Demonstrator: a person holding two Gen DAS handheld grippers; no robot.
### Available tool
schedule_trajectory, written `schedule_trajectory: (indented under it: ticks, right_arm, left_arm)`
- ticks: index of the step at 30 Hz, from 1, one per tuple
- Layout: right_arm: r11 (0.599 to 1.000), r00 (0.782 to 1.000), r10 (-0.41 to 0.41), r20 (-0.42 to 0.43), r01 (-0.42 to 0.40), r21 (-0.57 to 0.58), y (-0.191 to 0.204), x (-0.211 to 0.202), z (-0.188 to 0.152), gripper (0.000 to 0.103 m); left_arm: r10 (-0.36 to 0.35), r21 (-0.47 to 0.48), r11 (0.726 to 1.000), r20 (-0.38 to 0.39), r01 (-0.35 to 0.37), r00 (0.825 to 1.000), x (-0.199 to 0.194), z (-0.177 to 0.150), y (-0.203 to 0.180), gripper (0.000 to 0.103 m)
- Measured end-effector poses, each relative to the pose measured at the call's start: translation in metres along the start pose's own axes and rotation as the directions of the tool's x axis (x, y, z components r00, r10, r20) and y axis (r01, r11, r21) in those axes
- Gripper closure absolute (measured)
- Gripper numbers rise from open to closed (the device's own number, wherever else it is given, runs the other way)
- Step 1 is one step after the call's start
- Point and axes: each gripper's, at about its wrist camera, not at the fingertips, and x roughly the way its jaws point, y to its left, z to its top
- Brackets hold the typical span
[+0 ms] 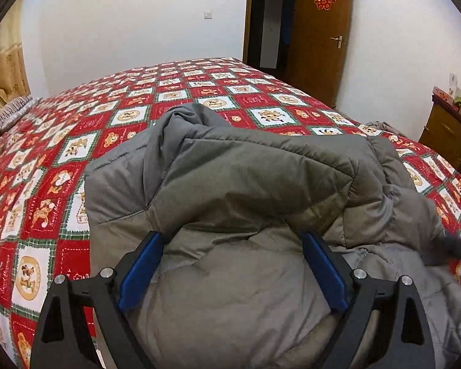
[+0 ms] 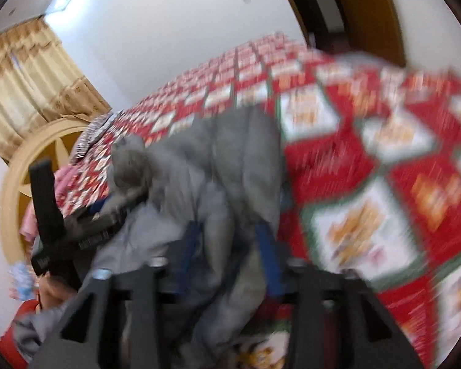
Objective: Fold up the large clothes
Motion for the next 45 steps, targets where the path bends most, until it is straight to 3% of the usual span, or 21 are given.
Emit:
schedule_trajectory:
  ticks: [1, 2, 7, 8, 10, 13, 15, 19, 21, 25, 27, 32, 36, 41, 45]
  right_arm:
    - [0.999, 0.999, -0.026, 0.033, 0.027, -0.039, 0.006, -0.006, 0.011, 0.023]
    - [0.997, 0.998, -0.037, 0.048, 0.04, -0.061, 0.013, -0.007, 0.018, 0.02]
    - [0.962, 0.987, -0.154, -0.055, 0.137, -0.237, 0.034, 0.04, 0.048, 0.02]
    - [0.958, 0.979, -0.178, -0.095, 0.151, -0.243, 0.034, 0.057, 0.051, 0.024]
    - [0.968, 0.974, -0.175, -0.141, 0.145, -0.205, 0.025, 0.07, 0.045, 0.065]
    - [0.976, 0.982, -0.164, -0.098, 0.147, -0.161, 0.029, 0.074, 0.036, 0.074]
    - [0.969, 0.982, -0.178, -0.063, 0.164, -0.183, 0.033, 0.081, 0.023, 0.074]
    - [0.995, 0.996, -0.083, -0.027, 0.081, -0.064, 0.012, 0.095, 0.013, 0.075]
    - [0.996, 0.997, -0.071, -0.029, 0.069, -0.047, 0.01, 0.099, 0.011, 0.075]
    - [0.997, 0.998, -0.057, -0.02, 0.056, -0.046, 0.01, 0.099, 0.01, 0.075]
    - [0.999, 0.999, -0.034, -0.014, 0.034, -0.018, 0.006, 0.099, 0.009, 0.075]
    - [0.999, 1.0, 0.014, -0.021, -0.013, 0.042, -0.006, 0.1, 0.01, 0.076]
    - [0.996, 0.999, 0.044, -0.025, -0.042, 0.074, -0.01, 0.104, 0.011, 0.078]
    - [0.997, 0.999, 0.033, -0.033, -0.03, 0.071, -0.007, 0.108, 0.014, 0.078]
    - [0.998, 0.998, 0.037, -0.048, -0.034, 0.06, -0.005, 0.106, 0.014, 0.078]
  left_arm:
    - [0.007, 0.005, 1.0, 0.0, -0.007, 1.0, 0.001, 0.0, -0.001, 0.01]
    - [0.011, 0.007, 1.0, 0.001, -0.011, 1.0, 0.001, 0.0, -0.002, 0.01]
    - [0.025, 0.014, 1.0, 0.01, -0.025, 1.0, 0.001, 0.0, -0.004, 0.01]
    - [0.027, 0.016, 1.0, 0.011, -0.027, 1.0, 0.0, 0.0, -0.004, 0.01]
    - [0.032, 0.015, 0.999, 0.011, -0.032, 0.999, 0.001, 0.0, -0.006, 0.01]
    - [0.036, -0.001, 0.999, 0.002, -0.036, 0.999, 0.003, 0.001, -0.005, 0.01]
    - [0.018, -0.026, 0.999, -0.008, -0.018, 1.0, 0.004, 0.002, -0.001, 0.009]
    - [-0.028, -0.08, 0.996, -0.056, 0.024, 0.998, 0.007, 0.009, 0.01, 0.009]
    - [-0.026, -0.073, 0.997, -0.096, 0.019, 0.995, 0.007, 0.023, 0.011, 0.009]
    - [0.0, -0.073, 0.997, -0.045, -0.003, 0.999, 0.003, 0.056, 0.019, 0.009]
    - [0.004, -0.105, 0.994, -0.076, -0.012, 0.997, 0.023, 0.067, 0.025, 0.009]
    - [-0.023, -0.145, 0.989, -0.147, 0.002, 0.989, 0.071, 0.057, 0.021, 0.009]
    - [0.033, -0.097, 0.994, -0.121, -0.045, 0.992, 0.079, 0.048, 0.01, 0.009]
    - [0.067, -0.067, 0.995, -0.159, -0.079, 0.985, 0.091, 0.048, 0.008, 0.008]
    - [0.032, -0.074, 0.996, -0.199, -0.048, 0.98, 0.077, 0.048, 0.013, 0.008]
